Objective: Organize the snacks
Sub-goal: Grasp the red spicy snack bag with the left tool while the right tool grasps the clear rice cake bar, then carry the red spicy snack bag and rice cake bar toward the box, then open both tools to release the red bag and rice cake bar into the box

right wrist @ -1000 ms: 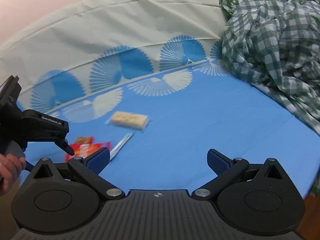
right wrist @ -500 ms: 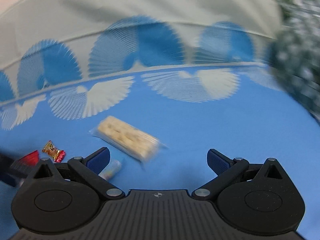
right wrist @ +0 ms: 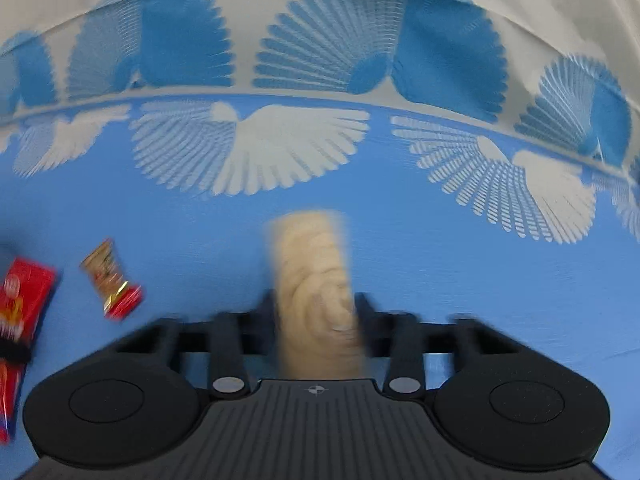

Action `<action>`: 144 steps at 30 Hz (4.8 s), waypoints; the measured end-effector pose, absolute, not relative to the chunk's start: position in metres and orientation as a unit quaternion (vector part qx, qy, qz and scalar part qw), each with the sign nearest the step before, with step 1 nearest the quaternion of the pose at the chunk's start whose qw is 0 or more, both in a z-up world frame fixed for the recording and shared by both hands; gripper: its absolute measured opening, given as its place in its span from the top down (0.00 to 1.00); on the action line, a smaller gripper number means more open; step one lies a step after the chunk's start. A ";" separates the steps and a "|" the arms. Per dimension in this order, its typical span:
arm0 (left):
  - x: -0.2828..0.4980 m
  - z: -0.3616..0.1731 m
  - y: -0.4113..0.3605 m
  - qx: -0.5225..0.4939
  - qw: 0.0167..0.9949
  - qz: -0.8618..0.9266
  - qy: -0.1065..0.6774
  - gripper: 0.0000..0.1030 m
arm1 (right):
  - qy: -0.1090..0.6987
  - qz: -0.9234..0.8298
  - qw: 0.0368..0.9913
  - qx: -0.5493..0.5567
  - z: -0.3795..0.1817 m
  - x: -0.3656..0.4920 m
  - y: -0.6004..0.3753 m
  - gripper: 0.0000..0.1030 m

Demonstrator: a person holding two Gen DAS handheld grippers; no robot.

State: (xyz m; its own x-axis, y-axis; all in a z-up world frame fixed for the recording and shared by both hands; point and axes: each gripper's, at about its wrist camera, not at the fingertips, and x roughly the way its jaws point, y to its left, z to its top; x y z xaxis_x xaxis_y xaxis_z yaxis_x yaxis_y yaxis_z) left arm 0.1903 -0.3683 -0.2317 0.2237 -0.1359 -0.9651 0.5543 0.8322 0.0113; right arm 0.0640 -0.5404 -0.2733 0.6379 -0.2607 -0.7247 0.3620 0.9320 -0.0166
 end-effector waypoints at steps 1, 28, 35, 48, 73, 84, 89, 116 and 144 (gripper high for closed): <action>0.187 -0.228 -0.363 0.181 0.763 -0.227 0.578 0.52 | 0.389 -0.178 0.902 0.055 -0.270 0.059 -0.535 0.63; -0.038 -0.029 -0.046 0.202 0.836 -0.225 0.458 0.52 | 0.218 -0.158 0.948 0.173 -0.060 -0.205 -0.208 0.63; -0.077 -0.014 0.036 0.186 0.852 -0.203 0.445 0.52 | 0.240 -0.080 0.949 0.189 -0.041 -0.231 -0.106 0.63; -0.119 -0.006 0.128 0.143 0.879 -0.179 0.418 0.52 | 0.248 -0.012 0.963 0.101 -0.018 -0.249 -0.005 0.63; -0.120 -0.007 0.137 0.128 0.880 -0.192 0.416 0.52 | 0.258 -0.009 0.964 0.061 -0.015 -0.249 0.013 0.63; -0.104 -0.015 0.134 0.126 0.872 -0.190 0.434 0.52 | 0.279 -0.006 0.958 0.064 -0.021 -0.234 0.011 0.63; -0.083 -0.015 0.139 0.122 0.874 -0.181 0.435 0.52 | 0.287 -0.010 0.956 0.061 -0.023 -0.219 0.010 0.63; 0.087 -0.069 0.106 0.138 0.842 -0.175 0.491 0.51 | 0.365 -0.008 0.927 0.080 -0.071 -0.045 -0.011 0.63; 0.102 -0.087 0.111 0.187 0.855 -0.143 0.463 0.00 | 0.371 -0.003 0.926 0.065 -0.084 -0.009 -0.018 0.06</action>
State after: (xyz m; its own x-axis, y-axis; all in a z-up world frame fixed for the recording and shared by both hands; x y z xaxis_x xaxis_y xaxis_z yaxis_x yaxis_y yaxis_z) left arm 0.1022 0.1106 -0.0868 0.5311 -0.0709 -0.8443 0.4178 0.8888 0.1882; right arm -0.0089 -0.0178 -0.0839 0.7244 0.0425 -0.6881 0.0545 0.9914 0.1186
